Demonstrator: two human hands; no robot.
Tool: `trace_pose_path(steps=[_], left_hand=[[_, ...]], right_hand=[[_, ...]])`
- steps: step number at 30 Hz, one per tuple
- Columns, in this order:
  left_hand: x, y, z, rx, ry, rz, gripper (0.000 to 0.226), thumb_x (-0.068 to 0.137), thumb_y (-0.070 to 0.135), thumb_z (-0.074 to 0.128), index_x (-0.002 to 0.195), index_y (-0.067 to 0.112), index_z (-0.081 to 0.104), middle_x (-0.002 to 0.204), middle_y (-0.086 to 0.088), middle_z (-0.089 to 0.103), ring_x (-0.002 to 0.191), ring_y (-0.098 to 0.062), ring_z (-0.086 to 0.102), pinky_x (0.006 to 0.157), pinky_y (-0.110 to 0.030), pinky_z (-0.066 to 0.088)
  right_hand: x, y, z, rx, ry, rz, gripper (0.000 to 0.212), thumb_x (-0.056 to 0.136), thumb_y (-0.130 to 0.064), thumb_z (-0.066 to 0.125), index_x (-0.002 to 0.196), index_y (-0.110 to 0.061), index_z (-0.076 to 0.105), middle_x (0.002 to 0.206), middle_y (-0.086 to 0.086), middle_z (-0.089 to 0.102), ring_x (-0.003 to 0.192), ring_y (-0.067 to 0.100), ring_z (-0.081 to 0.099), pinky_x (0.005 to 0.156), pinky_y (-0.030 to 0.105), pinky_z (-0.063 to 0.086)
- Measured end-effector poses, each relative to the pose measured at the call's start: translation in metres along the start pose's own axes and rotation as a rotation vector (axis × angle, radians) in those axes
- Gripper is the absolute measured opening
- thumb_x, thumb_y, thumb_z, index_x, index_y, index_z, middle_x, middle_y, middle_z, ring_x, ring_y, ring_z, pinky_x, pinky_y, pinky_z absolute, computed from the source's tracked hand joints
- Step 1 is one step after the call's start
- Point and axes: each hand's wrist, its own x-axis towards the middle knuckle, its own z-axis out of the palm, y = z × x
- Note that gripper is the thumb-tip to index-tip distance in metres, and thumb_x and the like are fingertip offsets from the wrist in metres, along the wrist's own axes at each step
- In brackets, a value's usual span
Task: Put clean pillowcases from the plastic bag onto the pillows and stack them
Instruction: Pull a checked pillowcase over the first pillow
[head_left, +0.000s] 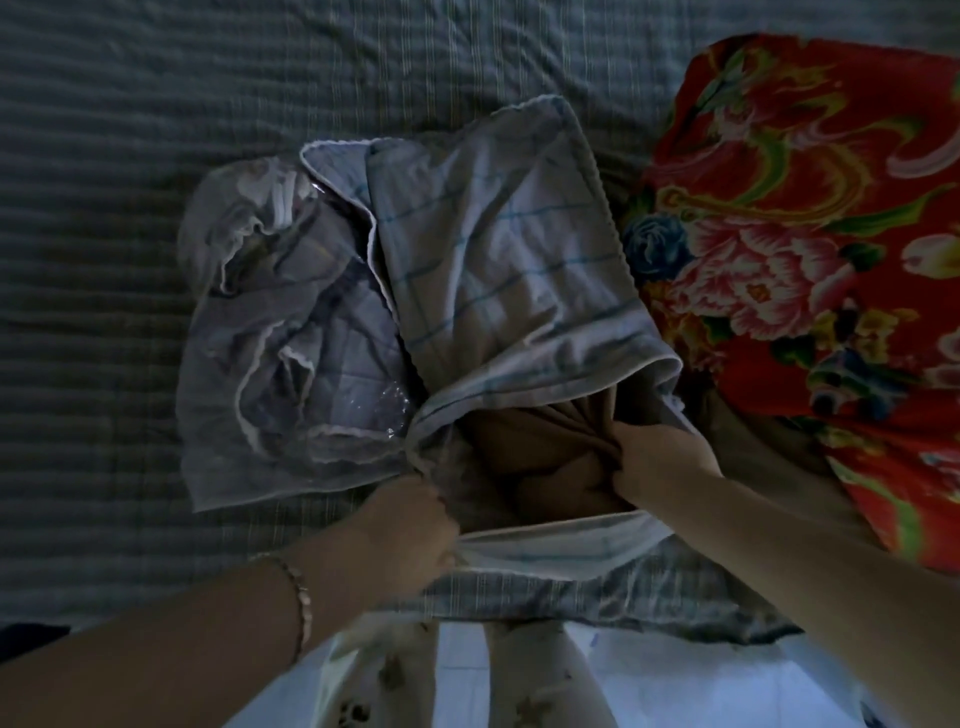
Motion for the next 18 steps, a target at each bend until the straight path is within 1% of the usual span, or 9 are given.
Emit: trace_pose_path(steps=[2, 4, 6, 8, 11, 12, 14, 16, 18], left_hand=[[-0.006, -0.002, 0.039, 0.278, 0.166, 0.094, 0.015, 0.049, 0.020, 0.077, 0.055, 0.024, 0.063, 0.048, 0.007, 0.054, 0.054, -0.016, 0.056, 0.081, -0.037, 0.053], [0.005, -0.009, 0.046, 0.270, 0.349, 0.234, 0.027, 0.040, 0.019, 0.080, 0.057, 0.026, 0.060, 0.048, 0.010, 0.052, 0.055, -0.012, 0.055, 0.079, -0.028, 0.054], [0.005, 0.001, 0.040, 0.171, 0.369, 0.234, 0.032, 0.039, 0.022, 0.083, 0.063, 0.028, 0.061, 0.055, 0.012, 0.054, 0.059, -0.011, 0.056, 0.074, -0.019, 0.051], [0.007, 0.008, 0.051, 0.180, 0.426, 0.318, 0.026, 0.047, 0.024, 0.078, 0.066, 0.029, 0.063, 0.060, 0.013, 0.057, 0.062, -0.010, 0.057, 0.077, -0.021, 0.046], [0.011, 0.002, 0.053, 0.118, 0.544, 0.321, 0.014, 0.060, 0.022, 0.061, 0.071, 0.030, 0.065, 0.065, 0.013, 0.059, 0.067, -0.011, 0.059, 0.084, -0.024, 0.040], [0.014, 0.001, 0.058, 0.126, 0.516, 0.306, 0.017, 0.057, 0.024, 0.067, 0.072, 0.031, 0.066, 0.068, 0.014, 0.060, 0.070, -0.010, 0.060, 0.085, -0.025, 0.043], [0.010, 0.002, 0.062, 0.143, 0.447, 0.252, 0.030, 0.044, 0.026, 0.081, 0.070, 0.032, 0.066, 0.071, 0.013, 0.060, 0.071, -0.009, 0.061, 0.080, -0.022, 0.049], [0.006, -0.006, 0.063, 0.083, 0.415, 0.226, 0.032, 0.038, 0.028, 0.085, 0.063, 0.032, 0.066, 0.070, 0.013, 0.059, 0.069, -0.008, 0.060, 0.074, -0.019, 0.050], [-0.004, -0.012, 0.057, 0.077, 0.422, 0.227, 0.022, 0.044, 0.031, 0.080, 0.060, 0.032, 0.065, 0.067, 0.014, 0.058, 0.066, -0.006, 0.059, 0.074, -0.020, 0.044]], right_hand=[[0.001, -0.005, 0.001, -0.157, 0.078, 0.033, 0.032, 0.094, -0.027, 0.044, 0.125, -0.024, 0.043, 0.122, 0.006, 0.054, 0.112, 0.025, 0.052, 0.078, 0.032, 0.043], [0.001, -0.010, 0.006, -0.236, 0.124, 0.081, 0.045, 0.095, -0.029, 0.044, 0.137, -0.018, 0.030, 0.135, 0.012, 0.039, 0.124, 0.028, 0.040, 0.089, 0.033, 0.042], [-0.001, -0.015, 0.018, -0.028, 0.062, 0.172, 0.055, 0.095, -0.038, 0.044, 0.139, -0.013, 0.023, 0.142, 0.016, 0.029, 0.130, 0.030, 0.033, 0.094, 0.035, 0.041], [-0.001, -0.022, 0.027, 0.323, -0.093, 0.283, 0.067, 0.092, -0.053, 0.040, 0.139, -0.010, 0.023, 0.144, 0.018, 0.025, 0.132, 0.033, 0.029, 0.099, 0.040, 0.037], [0.004, -0.029, 0.036, 0.427, -0.141, 0.329, 0.085, 0.078, -0.073, 0.046, 0.135, -0.010, 0.033, 0.140, 0.017, 0.031, 0.130, 0.035, 0.031, 0.103, 0.045, 0.032], [0.002, -0.034, 0.035, 0.391, -0.122, 0.266, 0.079, 0.075, -0.071, 0.051, 0.127, -0.012, 0.043, 0.129, 0.013, 0.045, 0.123, 0.033, 0.041, 0.101, 0.044, 0.036], [-0.008, -0.048, 0.029, 0.275, -0.117, 0.061, 0.045, 0.078, -0.052, 0.060, 0.108, -0.018, 0.056, 0.103, 0.005, 0.061, 0.105, 0.026, 0.057, 0.089, 0.036, 0.044], [-0.024, -0.061, 0.018, 0.062, -0.108, -0.184, 0.025, 0.085, -0.036, 0.057, 0.103, -0.018, 0.059, 0.101, 0.004, 0.064, 0.100, 0.025, 0.060, 0.082, 0.029, 0.042], [-0.036, -0.069, 0.011, -0.072, -0.119, -0.362, 0.023, 0.090, -0.032, 0.051, 0.104, -0.014, 0.060, 0.104, 0.005, 0.064, 0.101, 0.026, 0.059, 0.083, 0.028, 0.042]])
